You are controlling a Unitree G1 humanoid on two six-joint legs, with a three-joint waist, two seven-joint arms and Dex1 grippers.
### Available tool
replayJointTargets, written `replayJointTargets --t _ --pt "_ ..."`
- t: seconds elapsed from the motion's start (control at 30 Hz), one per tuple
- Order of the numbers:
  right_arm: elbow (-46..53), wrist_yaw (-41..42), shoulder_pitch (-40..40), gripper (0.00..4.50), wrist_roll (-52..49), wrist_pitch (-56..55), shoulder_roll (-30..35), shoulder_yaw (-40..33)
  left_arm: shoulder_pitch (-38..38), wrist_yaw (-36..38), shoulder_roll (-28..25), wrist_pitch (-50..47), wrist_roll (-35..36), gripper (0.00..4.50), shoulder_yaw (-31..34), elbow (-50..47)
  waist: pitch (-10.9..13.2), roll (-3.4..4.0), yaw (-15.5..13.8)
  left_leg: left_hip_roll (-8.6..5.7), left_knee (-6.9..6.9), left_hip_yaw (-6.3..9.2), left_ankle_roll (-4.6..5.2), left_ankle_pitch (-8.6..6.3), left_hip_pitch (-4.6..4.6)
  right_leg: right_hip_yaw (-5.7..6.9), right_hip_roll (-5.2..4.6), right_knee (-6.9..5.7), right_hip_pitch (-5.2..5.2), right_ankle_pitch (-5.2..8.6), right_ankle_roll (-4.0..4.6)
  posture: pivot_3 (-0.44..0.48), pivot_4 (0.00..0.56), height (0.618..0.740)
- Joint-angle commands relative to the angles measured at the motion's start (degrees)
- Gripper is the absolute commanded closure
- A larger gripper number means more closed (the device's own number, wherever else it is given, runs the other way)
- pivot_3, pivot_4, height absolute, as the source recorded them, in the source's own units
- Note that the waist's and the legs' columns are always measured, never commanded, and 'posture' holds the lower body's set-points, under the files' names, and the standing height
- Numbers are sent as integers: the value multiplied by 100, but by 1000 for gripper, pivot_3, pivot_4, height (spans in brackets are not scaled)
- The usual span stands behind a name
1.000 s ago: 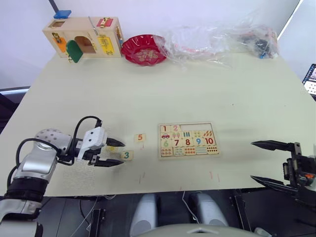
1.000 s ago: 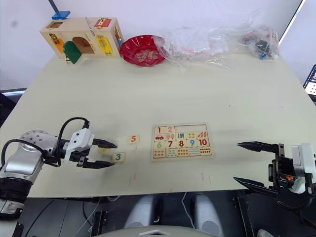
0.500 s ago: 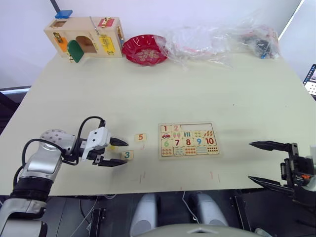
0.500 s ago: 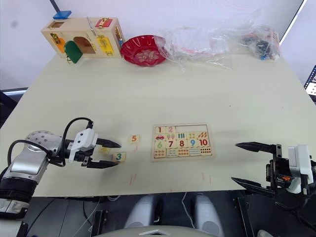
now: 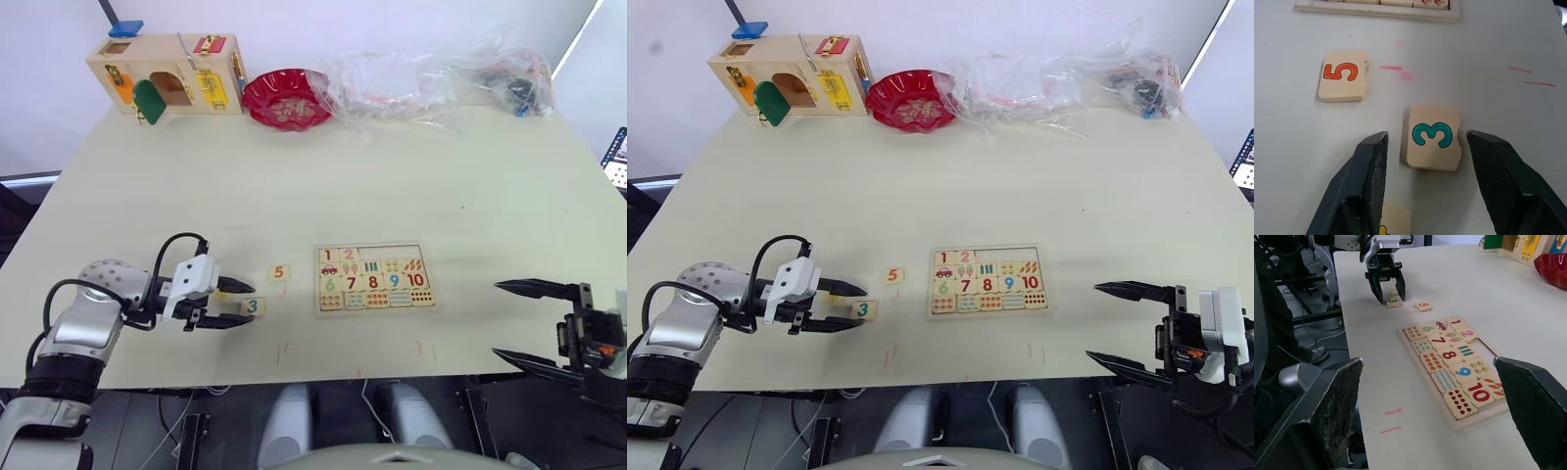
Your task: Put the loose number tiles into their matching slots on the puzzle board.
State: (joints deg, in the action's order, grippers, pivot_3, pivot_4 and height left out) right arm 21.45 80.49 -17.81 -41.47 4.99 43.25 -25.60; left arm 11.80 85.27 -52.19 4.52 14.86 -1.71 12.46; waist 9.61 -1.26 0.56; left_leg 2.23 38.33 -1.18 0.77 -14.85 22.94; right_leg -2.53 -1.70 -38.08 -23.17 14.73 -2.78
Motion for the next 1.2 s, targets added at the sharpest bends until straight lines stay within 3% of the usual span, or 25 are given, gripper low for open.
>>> replayJointTargets --t 0.03,0.43,0.47,0.53,0.6,0.97,1.07,1.2 --pt "45 27 20 0 -67 -56 28 -52 -108 23 -71 59 -8 1785 28 -67 0 0 0 0 0 0 0 0 0 0 0 0 0 0 0 0 150 740" --pt "-12 49 79 0 -45 -60 30 -16 -105 1 -71 177 7 1785 52 -4 0 1 1 0 0 0 0 0 0 0 0 0 0 0 0 0 150 740" --pt "-20 47 89 0 -42 -62 28 -10 -97 1 -71 191 1 2198 49 13 0 0 0 0 0 0 0 0 0 0 0 0 0 0 0 0 150 740" --pt "-32 49 99 0 -41 -63 27 1 -86 2 -74 223 -11 2584 40 35 0 1 1 0 0 0 0 0 0 0 0 0 0 0 0 0 150 740" --pt "-38 50 105 0 -42 -62 26 6 -80 -1 -78 245 -20 3515 31 46 0 0 0 0 0 0 0 0 0 0 0 0 0 0 0 0 150 740" --pt "-39 9 122 0 -36 -68 12 28 -95 -9 -175 141 141 3555 167 -261 0 0 2 0 0 0 0 0 -1 0 0 -1 0 0 0 0 150 740" --pt "-11 -60 131 0 -60 -41 5 17 -133 -46 -401 -161 192 3555 239 -732 0 -1 3 1 0 1 0 0 0 1 1 -1 0 0 0 0 150 740" --pt "-4 -140 140 0 -100 -33 -9 -12 40 -234 -715 -1267 498 3555 322 -1738 1 0 -13 1 1 1 0 0 0 1 0 -1 1 0 0 0 150 740"
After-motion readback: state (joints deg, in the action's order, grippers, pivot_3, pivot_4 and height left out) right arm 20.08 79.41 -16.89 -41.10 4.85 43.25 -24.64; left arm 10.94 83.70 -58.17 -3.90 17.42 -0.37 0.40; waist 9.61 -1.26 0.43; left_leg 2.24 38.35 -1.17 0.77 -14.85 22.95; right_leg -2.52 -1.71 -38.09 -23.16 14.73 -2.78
